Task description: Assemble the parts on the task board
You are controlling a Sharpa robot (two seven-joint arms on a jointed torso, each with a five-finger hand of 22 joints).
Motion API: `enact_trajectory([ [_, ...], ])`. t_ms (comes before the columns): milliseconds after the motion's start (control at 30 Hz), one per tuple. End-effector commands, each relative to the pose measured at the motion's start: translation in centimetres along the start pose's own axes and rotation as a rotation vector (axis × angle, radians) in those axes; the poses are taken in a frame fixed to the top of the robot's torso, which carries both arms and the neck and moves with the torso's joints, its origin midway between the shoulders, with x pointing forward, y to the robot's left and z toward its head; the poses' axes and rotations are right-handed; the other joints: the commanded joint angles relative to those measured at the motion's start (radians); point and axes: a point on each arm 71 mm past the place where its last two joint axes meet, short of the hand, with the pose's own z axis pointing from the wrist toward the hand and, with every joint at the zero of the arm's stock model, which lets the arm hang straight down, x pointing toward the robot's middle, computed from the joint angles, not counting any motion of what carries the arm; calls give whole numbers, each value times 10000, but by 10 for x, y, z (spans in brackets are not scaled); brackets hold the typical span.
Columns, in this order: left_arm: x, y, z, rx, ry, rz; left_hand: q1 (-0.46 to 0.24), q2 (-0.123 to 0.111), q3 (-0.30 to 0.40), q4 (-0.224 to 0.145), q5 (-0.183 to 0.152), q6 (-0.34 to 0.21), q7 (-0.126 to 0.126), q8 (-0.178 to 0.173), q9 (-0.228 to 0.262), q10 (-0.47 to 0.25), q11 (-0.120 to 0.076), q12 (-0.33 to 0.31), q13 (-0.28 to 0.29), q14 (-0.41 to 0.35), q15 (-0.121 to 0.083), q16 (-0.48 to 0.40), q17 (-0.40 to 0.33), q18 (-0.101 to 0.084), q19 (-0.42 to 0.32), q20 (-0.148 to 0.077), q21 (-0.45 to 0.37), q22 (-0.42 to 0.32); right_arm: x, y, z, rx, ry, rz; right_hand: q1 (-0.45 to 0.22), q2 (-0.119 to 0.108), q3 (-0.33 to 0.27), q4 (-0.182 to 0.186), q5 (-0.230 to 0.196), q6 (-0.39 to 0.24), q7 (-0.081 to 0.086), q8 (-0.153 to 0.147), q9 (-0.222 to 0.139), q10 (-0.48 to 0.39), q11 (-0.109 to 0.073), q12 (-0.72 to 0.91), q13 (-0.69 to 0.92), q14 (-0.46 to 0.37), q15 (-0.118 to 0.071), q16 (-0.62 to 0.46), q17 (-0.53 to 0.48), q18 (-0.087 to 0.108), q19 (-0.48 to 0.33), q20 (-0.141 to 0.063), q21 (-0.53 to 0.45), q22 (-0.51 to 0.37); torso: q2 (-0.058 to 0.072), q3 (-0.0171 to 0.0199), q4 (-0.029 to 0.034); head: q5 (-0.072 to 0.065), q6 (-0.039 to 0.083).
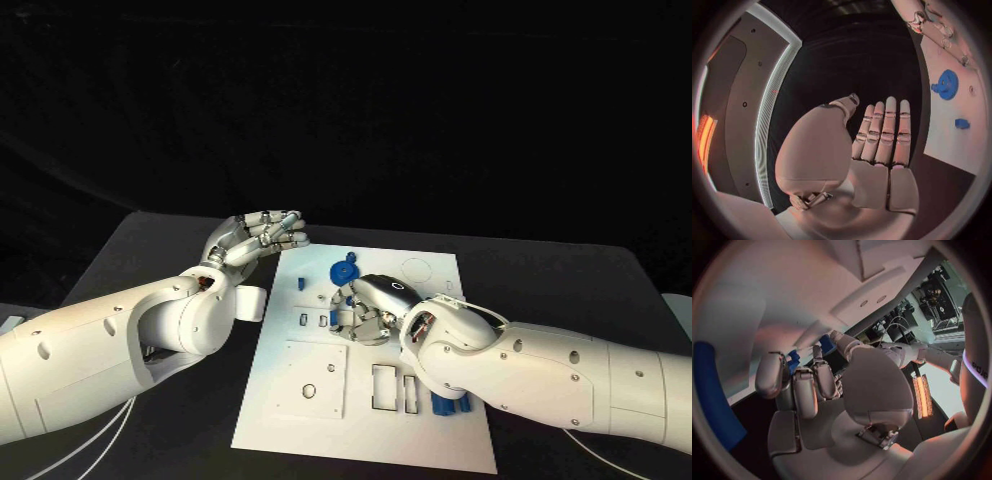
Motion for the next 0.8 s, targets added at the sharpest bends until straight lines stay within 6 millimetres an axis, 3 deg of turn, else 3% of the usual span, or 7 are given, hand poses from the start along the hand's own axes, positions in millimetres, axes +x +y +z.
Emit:
enact_trajectory([
  [33, 1, -1, 0, 69, 84, -67, -106, -2, 23, -63, -44, -73, 167, -64, 16, -24, 22, -51, 13, -61, -11, -66, 13, 127, -59, -16, -68, -11, 1, 0, 0, -76, -34, -9, -31, -134, -124, 13, -58, -217, 32, -120, -43, -136, 36, -102, -62, 722, 88, -41, 1015, -23, -23, 49, -69, -30, 1, 2, -6, 0, 9],
  [367, 1, -1, 0, 65, 99, -54, -106, -2, 23, -63, -44, -73, 167, -64, 16, -24, 22, -51, 13, -61, -11, -66, 13, 127, -59, -16, -68, -11, -3, 1, -3, -258, -514, 147, -41, -194, -344, 93, -110, -476, 108, -249, -114, -278, 108, -209, -198, 702, 151, -66, 935, -2, -83, 106, -180, -110, -8, 0, 9, -11, 11],
  [467, 0, 0, 1, -12, 235, 119, -142, -16, 15, -78, -45, -72, 167, -70, 23, -24, 24, -54, 15, -63, -9, -82, 39, 128, -59, -12, -70, -24, -8, 2, -6, -530, -1060, 442, 29, -229, -507, 130, -98, -916, 225, -471, -222, -784, 204, -650, -777, 641, 223, -137, 717, 10, -113, 159, -252, -159, -18, 8, 7, -9, -11],
  [567, 0, 1, 1, -182, 455, 383, -464, -272, -261, 4, -43, 55, -14, -6, 71, 128, -81, -13, 36, -120, -41, -150, 72, 135, -37, -16, -65, -43, -15, 3, -11, -864, -1610, 964, 118, -204, -614, 155, -78, -1200, 315, -600, -307, -847, 285, -696, -850, 659, 294, -116, 813, 7, -102, 218, -261, -150, -34, 8, 11, -13, 8],
  [800, -3, 6, 3, -584, 873, 1120, -618, -202, -515, 59, -28, 326, -164, 96, 166, 591, -287, 72, 65, 849, -351, 308, 401, 156, 668, -268, 344, 85, -37, -4, -23, -1634, -1941, 3162, 331, 105, -584, 236, 269, -744, 227, -280, -259, -853, 221, -681, -871, 536, 261, -264, 353, 150, -455, 234, -790, -636, -83, 20, -11, 41, 54],
])
